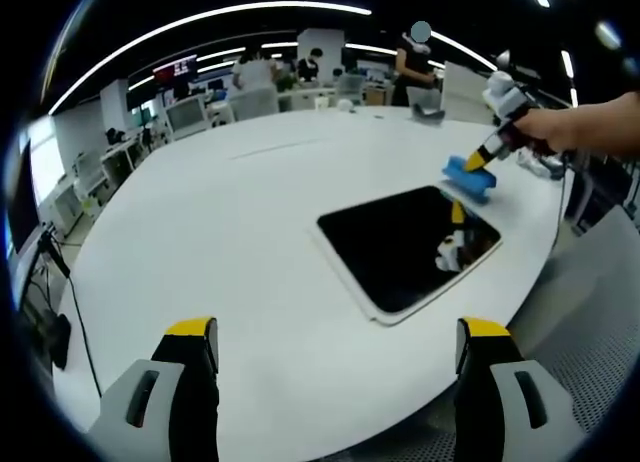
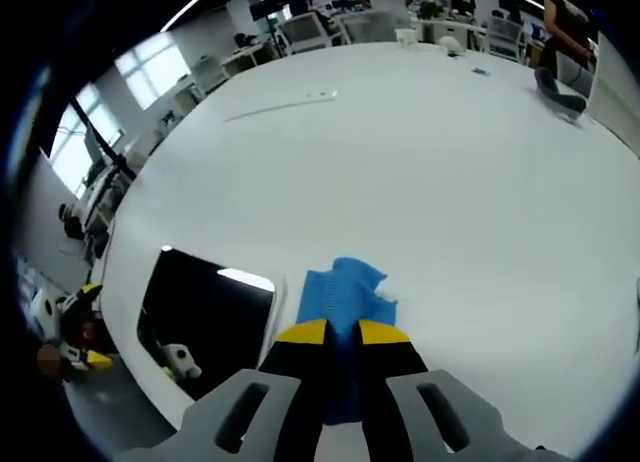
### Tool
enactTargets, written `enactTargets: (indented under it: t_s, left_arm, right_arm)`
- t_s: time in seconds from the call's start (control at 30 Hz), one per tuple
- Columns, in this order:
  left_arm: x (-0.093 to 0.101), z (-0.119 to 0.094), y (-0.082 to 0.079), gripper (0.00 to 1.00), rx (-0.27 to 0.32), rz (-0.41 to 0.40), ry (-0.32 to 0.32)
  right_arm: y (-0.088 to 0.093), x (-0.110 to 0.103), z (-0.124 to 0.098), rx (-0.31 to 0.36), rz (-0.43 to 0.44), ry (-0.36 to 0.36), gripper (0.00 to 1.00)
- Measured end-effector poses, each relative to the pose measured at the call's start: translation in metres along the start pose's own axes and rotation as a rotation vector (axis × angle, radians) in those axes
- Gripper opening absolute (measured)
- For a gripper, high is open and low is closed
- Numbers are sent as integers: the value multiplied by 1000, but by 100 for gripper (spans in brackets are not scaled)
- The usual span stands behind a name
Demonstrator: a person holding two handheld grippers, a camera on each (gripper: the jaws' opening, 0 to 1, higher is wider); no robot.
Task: Wipe the mirror surface with the cleaning cloth until all visible marks leave the cleaned area.
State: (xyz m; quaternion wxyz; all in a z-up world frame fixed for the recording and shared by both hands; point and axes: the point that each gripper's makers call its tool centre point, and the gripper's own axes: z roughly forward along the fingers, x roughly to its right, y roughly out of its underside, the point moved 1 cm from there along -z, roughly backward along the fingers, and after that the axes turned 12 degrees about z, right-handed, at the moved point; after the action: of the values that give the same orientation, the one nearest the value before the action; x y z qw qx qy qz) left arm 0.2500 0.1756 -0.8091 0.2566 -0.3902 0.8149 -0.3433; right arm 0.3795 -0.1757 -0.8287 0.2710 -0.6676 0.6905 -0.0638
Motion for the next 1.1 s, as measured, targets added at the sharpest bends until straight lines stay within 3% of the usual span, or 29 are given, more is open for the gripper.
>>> enactTargets:
  t_s: [0.57, 0.67, 0.8, 1.1]
  left_arm:
    - [4, 1, -1, 99, 2, 6, 23]
    - [-3, -3, -11, 99, 59, 16, -22]
    - [4, -1, -10, 99, 53, 35, 19]
    - [1, -2, -8, 99, 48, 22, 10]
  right_arm:
    - [5, -34, 17, -31, 10, -17, 5]
    - [8, -38, 20, -37, 21, -16, 5]
    - [10, -49, 21, -40, 27, -17, 5]
    - [19, -67, 28, -77, 9, 2, 5]
